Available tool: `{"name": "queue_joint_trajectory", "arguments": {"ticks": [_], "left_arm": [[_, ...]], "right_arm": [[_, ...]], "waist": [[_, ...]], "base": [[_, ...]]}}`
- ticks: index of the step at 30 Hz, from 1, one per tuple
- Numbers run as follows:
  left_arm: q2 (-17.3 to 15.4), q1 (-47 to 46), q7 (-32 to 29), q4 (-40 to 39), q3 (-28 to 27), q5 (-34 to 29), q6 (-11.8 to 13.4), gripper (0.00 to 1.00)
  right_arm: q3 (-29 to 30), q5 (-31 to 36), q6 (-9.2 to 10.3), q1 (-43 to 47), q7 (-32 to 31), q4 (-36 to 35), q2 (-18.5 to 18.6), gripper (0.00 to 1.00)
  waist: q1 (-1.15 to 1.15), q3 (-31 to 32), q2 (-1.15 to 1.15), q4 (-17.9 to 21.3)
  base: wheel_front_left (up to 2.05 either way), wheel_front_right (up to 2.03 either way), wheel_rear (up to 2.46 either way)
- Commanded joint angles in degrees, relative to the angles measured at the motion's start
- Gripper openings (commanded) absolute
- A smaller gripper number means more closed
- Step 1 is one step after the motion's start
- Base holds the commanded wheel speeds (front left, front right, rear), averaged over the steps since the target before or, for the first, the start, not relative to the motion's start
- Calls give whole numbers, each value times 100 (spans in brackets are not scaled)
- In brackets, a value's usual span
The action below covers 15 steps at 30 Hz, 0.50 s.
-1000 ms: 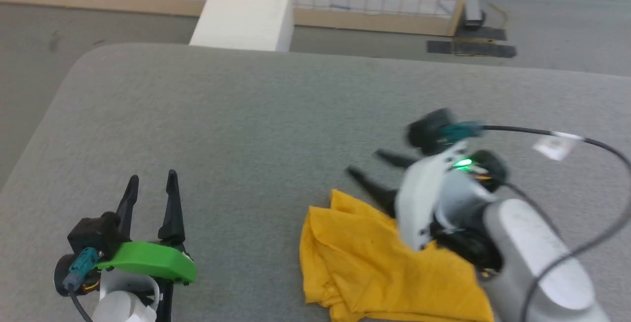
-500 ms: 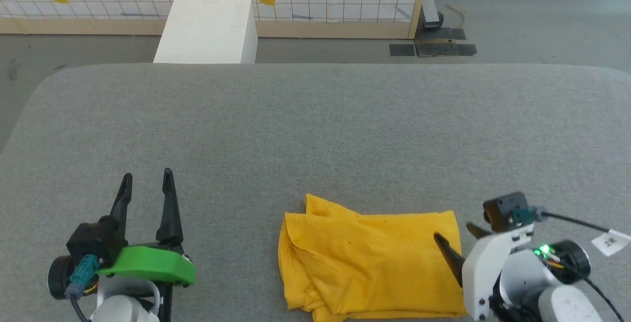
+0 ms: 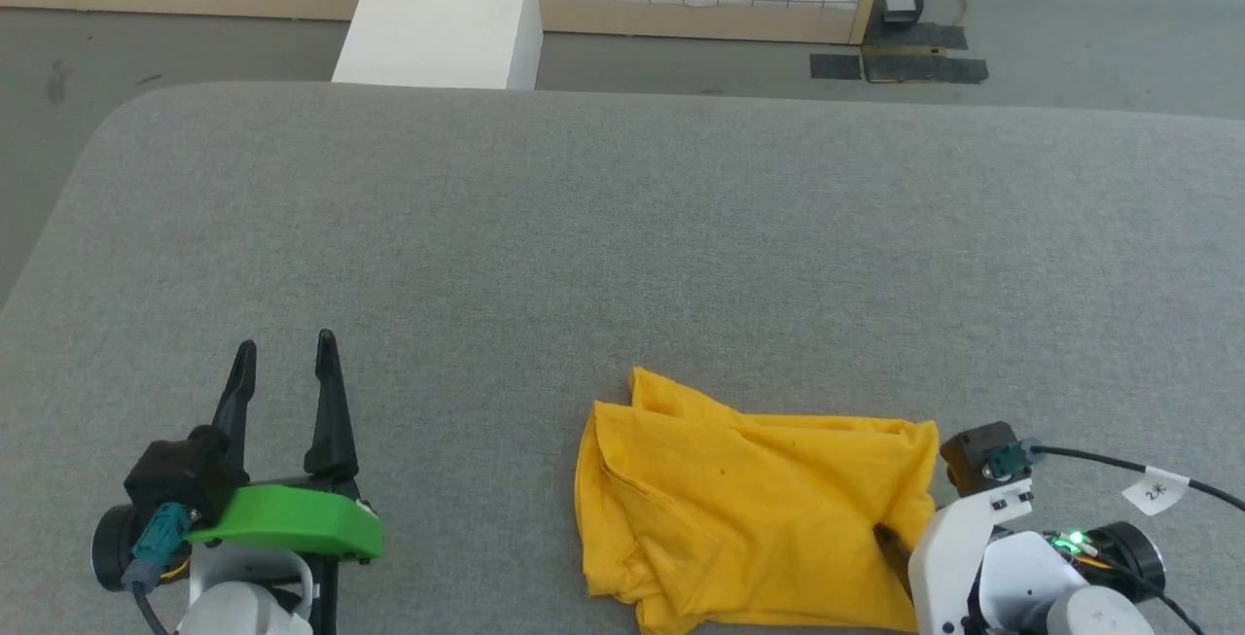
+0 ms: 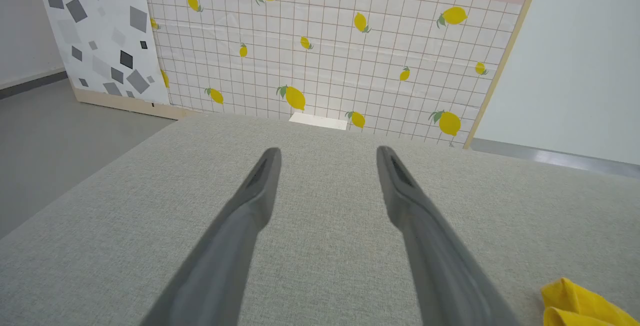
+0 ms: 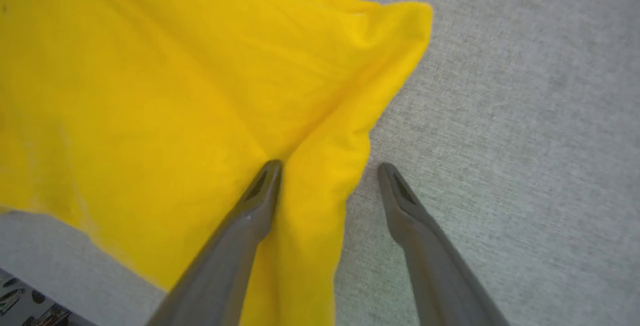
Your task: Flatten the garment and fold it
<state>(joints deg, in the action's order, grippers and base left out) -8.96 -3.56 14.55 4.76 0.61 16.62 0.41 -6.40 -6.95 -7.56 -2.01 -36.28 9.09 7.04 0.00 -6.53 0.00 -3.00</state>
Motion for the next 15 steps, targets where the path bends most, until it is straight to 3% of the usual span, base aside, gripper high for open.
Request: {"name": "queue_joint_trajectory", "arguments": {"ticks": [1, 4, 5, 6, 7, 15], "left_arm": [[30, 3, 44, -2, -28, -28, -47, 100], [48, -3, 44, 17, -55, -32, -74, 100], [53, -7, 44, 22, -70, -34, -84, 100], [60, -12, 44, 24, -80, -36, -91, 100], [71, -17, 44, 32, -89, -36, -101, 100], [121, -26, 44, 21, -149, -76, -152, 100]], "right_arm": [[-20, 73, 8, -25, -54, 157, 23, 100], [-18, 73, 8, -70, -75, 286, 67, 100], [-23, 54, 8, -88, -98, 317, 86, 26], [-40, 35, 8, -108, -108, 329, 115, 5], [-43, 1, 8, -129, -132, 342, 154, 0], [-538, -339, 8, -431, -337, -218, 804, 0]], "waist": [[0, -15, 0, -27], [0, -10, 0, -48], [0, -11, 0, -53], [0, -10, 0, -57], [0, -2, 0, -65], [0, 28, 0, -113]], "base": [[0, 0, 0], [0, 0, 0], [0, 0, 0], [0, 0, 0], [0, 0, 0], [0, 0, 0]]}}
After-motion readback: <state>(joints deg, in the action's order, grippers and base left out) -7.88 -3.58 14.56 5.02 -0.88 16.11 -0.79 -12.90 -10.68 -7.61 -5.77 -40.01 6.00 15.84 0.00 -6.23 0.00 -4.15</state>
